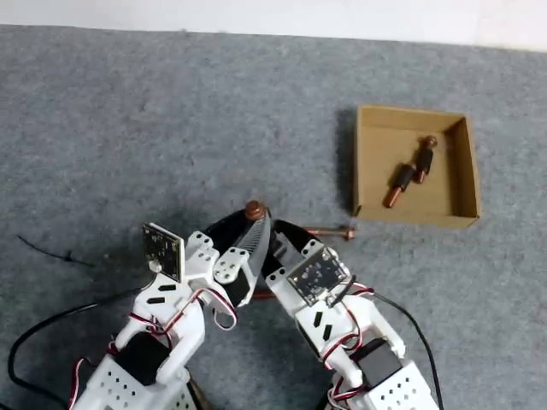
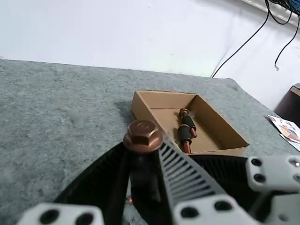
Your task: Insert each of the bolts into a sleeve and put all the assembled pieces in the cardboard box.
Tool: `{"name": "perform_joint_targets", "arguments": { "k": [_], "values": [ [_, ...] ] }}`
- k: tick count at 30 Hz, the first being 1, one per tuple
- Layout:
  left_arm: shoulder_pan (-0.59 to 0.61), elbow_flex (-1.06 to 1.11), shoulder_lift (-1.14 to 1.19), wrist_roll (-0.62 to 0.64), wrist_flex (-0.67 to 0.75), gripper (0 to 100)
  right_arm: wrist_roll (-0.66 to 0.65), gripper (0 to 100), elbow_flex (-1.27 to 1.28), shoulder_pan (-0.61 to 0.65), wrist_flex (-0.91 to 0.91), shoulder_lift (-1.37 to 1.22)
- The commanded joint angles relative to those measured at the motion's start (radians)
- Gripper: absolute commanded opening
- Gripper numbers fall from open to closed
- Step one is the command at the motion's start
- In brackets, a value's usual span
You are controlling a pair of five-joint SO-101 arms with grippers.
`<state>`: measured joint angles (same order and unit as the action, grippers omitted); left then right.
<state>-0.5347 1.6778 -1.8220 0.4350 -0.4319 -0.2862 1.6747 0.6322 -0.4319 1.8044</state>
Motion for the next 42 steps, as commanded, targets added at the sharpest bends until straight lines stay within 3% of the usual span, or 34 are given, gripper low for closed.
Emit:
{"name": "perform_joint_targets", "arguments": {
  "k": [1, 5, 8, 12, 15, 21, 28, 32, 37, 42],
  "values": [
    [0.030, 0.015, -0.005, 0.005, -0.009, 13, -0.009, 0.4, 0.145, -0.004, 0.008, 0.016],
    [0.025, 0.018, -0.005, 0.006, -0.014, 29, -0.009, 0.4, 0.145, -0.004, 0.007, 0.016],
    [0.033, 0.018, -0.004, 0.006, -0.014, 36, -0.008, 0.4, 0.145, -0.033, 0.007, 0.016],
    [0.094, 0.018, -0.004, 0.006, -0.011, 36, -0.006, 0.4, 0.145, -0.065, 0.007, 0.016],
    [0.236, 0.004, -0.007, 0.017, -0.002, 36, -0.006, 0.4, 0.145, -0.085, 0.008, 0.021],
    [0.541, -0.018, -0.005, 0.292, 0.098, 36, -0.005, 0.4, 0.145, -0.134, 0.013, 0.025],
    [0.536, 0.012, -0.005, 0.302, 0.104, 36, -0.005, 0.4, 0.145, -0.226, 0.015, 0.027],
    [0.541, 0.018, -0.005, 0.301, 0.106, 28, -0.003, 0.4, 0.145, -0.331, 0.044, 0.027],
    [0.558, 0.018, -0.005, 0.222, 0.106, 2, -0.003, 0.4, 0.145, -0.407, 0.048, 0.027],
    [0.561, 0.018, -0.004, 0.092, 0.086, 4, -0.003, 0.4, 0.145, -0.409, 0.042, 0.016]
  ]
}}
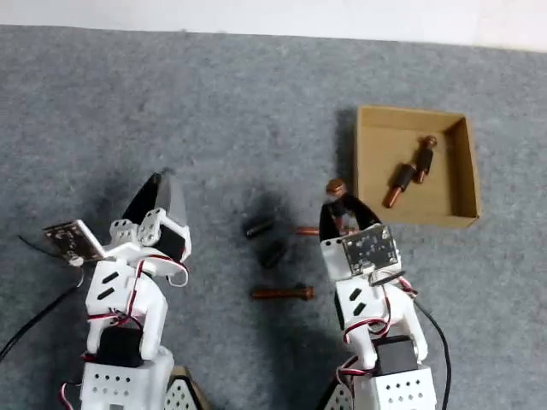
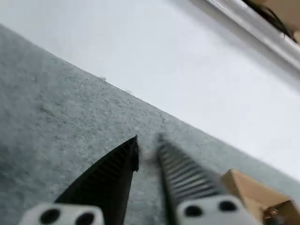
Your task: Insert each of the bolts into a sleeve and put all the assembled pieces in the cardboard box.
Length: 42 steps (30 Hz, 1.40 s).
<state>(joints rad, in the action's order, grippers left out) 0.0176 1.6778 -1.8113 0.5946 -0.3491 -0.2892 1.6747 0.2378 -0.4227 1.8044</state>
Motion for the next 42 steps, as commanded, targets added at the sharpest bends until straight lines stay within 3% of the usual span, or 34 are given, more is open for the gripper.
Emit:
{"name": "perform_joint_targets", "arguments": {
  "k": [1, 6, 12, 20, 27, 31, 35, 42],
  "values": [
    [0.021, 0.018, -0.015, -0.098, -0.026, 3, 0.000, 0.4, 0.145, -0.018, 0.033, 0.016],
    [0.074, 0.018, -0.015, -0.212, -0.143, 1, 0.000, 0.4, 0.145, -0.076, 0.042, 0.016],
    [0.079, 0.018, -0.015, -0.213, -0.203, 1, 0.014, 0.4, 0.140, -0.093, 0.156, 0.015],
    [0.081, 0.018, -0.015, -0.213, -0.210, 1, 0.015, 0.4, 0.004, -0.114, 0.166, -0.061],
    [0.081, 0.018, -0.015, -0.215, -0.229, 1, 0.041, 0.4, -0.466, -0.150, 0.170, -0.719],
    [0.081, 0.018, -0.015, -0.216, -0.229, 1, 0.215, 0.4, -0.762, -0.228, 0.170, -1.090],
    [0.081, 0.018, -0.015, -0.218, -0.229, 1, 0.388, 0.4, -0.972, -0.274, 0.170, -1.365],
    [0.081, 0.018, -0.015, -0.216, -0.229, 1, 0.414, 0.4, -1.138, -0.274, 0.170, -1.684]
  ]
}}
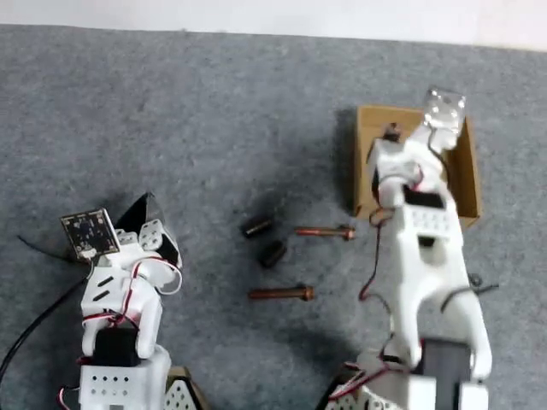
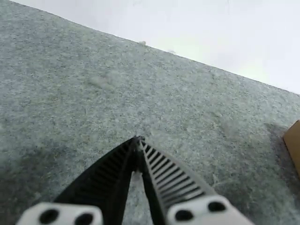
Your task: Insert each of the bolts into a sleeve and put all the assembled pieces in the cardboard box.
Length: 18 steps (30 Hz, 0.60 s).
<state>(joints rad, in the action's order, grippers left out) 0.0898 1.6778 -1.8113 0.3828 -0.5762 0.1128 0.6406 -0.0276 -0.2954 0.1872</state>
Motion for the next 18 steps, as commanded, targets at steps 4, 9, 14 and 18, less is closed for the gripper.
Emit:
{"name": "perform_joint_targets", "arguments": {
  "k": [4, 9, 14, 18],
  "values": [
    [0.008, 0.018, -0.015, -0.005, -0.002, 1, 0.014, 0.4, -0.113, -0.012, 0.042, -0.208],
    [0.008, 0.018, -0.015, -0.005, 0.002, 1, 0.014, 3.6, -0.179, -0.030, 0.047, -0.306],
    [0.008, 0.018, -0.015, -0.006, 0.000, 1, 0.011, 18.1, -0.176, -0.024, 0.045, -0.323],
    [0.008, 0.018, -0.015, -0.006, -0.002, 1, 0.012, 19.5, -0.176, -0.024, 0.044, -0.320]
  ]
}}
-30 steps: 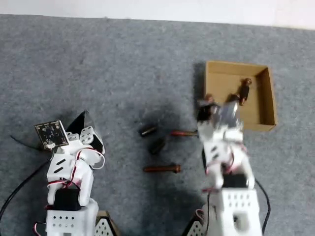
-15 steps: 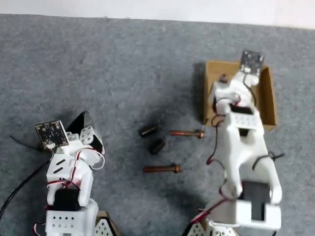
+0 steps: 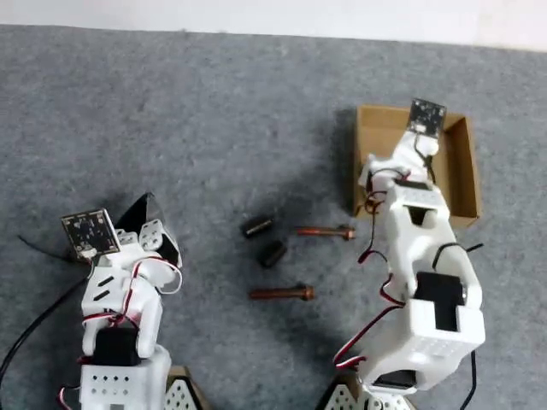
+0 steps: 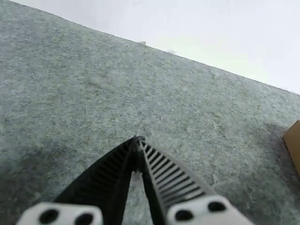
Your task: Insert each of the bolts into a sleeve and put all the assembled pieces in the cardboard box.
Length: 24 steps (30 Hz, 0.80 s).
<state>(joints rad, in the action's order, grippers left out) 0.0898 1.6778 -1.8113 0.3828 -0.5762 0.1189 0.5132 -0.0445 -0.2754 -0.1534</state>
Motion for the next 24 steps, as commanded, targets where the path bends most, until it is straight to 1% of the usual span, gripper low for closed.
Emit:
{"name": "perform_joint_targets", "arguments": {
  "k": [1, 4, 9, 11, 13, 18, 24],
  "values": [
    [0.008, 0.018, -0.015, -0.006, -0.002, 1, 0.008, 19.5, -0.048, -0.008, 0.024, 0.022],
    [0.008, 0.018, -0.015, -0.006, -0.002, 1, 0.014, 19.5, -0.039, -0.005, 0.021, 0.088],
    [0.008, 0.018, -0.015, -0.006, -0.002, 1, 0.195, 19.5, 0.133, 0.028, -0.001, 0.349],
    [0.008, 0.018, -0.015, -0.006, -0.002, 1, 0.212, 19.5, 0.219, 0.070, -0.001, 0.466],
    [0.008, 0.018, -0.015, -0.006, -0.002, 1, 0.181, 19.5, 0.298, 0.130, -0.001, 0.572],
    [0.008, 0.018, -0.015, -0.006, -0.002, 1, 0.011, 19.5, 0.452, 0.346, -0.001, 0.728],
    [0.008, 0.018, -0.015, -0.006, -0.002, 1, -0.006, 19.5, 0.532, 0.547, -0.007, 0.748]
  ]
}}
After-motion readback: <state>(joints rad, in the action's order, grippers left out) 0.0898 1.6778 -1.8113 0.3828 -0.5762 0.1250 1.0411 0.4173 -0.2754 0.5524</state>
